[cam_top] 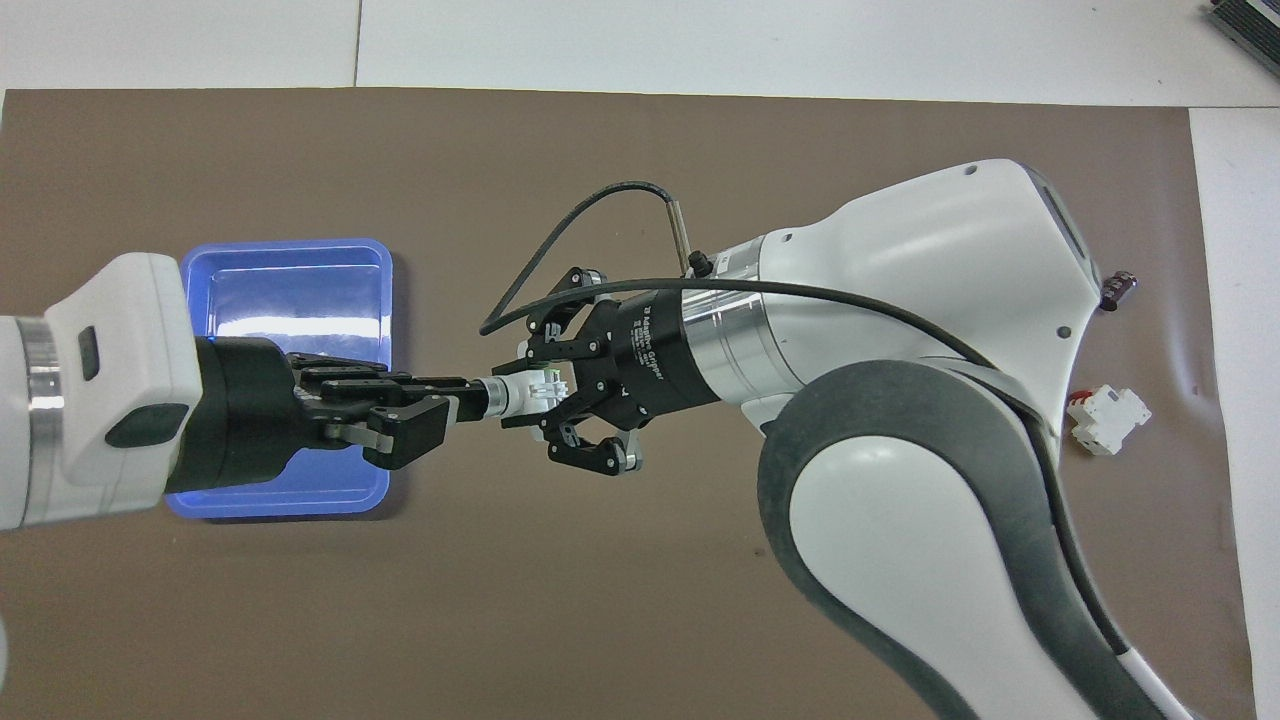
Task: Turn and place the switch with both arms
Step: 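Grasp the switch end with the left gripper from the right gripper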
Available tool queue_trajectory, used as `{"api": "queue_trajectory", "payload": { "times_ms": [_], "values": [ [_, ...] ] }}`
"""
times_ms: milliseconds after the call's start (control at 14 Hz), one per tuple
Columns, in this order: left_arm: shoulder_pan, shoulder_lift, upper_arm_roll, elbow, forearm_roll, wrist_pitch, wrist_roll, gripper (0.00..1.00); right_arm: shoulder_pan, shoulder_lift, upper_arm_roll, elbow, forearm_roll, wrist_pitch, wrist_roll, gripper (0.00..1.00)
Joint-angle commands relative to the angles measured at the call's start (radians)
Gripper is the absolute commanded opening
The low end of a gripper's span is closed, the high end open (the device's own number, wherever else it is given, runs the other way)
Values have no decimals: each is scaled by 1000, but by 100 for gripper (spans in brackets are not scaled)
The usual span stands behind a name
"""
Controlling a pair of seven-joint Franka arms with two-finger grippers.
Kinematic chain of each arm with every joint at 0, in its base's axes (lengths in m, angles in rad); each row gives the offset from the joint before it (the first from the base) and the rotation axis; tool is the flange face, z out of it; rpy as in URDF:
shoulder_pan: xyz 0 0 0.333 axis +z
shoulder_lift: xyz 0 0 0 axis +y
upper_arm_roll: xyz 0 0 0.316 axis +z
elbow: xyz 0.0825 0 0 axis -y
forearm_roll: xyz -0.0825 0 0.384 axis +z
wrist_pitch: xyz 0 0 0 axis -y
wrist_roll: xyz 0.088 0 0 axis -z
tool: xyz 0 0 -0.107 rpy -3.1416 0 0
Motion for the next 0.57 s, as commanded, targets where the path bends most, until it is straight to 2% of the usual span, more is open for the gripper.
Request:
{"api": "queue_trajectory", "payload": {
  "times_ms": [0,71,286,500],
  "values": [
    [7,-38,1,-42,-29,-6,17,4,-6,-12,6,1,-15,-9,23,0],
    [7,-43,1,-42,-30,-13,12,0,-6,-10,6,1,-16,-8,25,0],
    [9,-44,1,-42,-59,-35,-41,0,-6,-12,6,1,-16,-8,23,0],
    [4,-47,-16,-28,-58,-36,-229,0,-6,-10,6,1,-16,-8,25,0]
  ]
}}
